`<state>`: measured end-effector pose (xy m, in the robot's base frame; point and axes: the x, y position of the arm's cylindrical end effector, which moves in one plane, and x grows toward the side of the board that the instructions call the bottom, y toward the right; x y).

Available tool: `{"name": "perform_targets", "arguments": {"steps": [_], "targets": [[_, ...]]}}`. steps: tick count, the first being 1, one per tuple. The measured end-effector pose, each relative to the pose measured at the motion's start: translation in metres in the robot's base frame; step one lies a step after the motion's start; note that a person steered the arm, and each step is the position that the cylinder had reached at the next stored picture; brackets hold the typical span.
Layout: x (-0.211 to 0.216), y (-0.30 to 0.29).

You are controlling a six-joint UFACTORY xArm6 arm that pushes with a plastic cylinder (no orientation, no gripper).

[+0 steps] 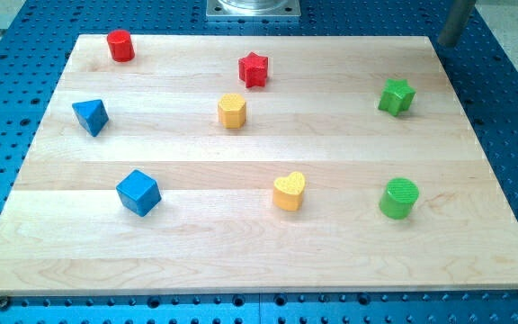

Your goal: Push the red star to the top center of the board

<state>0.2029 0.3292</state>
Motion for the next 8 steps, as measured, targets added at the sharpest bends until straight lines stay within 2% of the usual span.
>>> {"name": "perform_targets", "arguments": {"steps": [2,3,4,5,6,7,8], "targets": [[0.009,0.003],[0.03,-0.014],[0.039,-0.073],[0.061,-0.182],[0.117,-0.233],[0.128,-0.254],[0.103,-0.296]]}}
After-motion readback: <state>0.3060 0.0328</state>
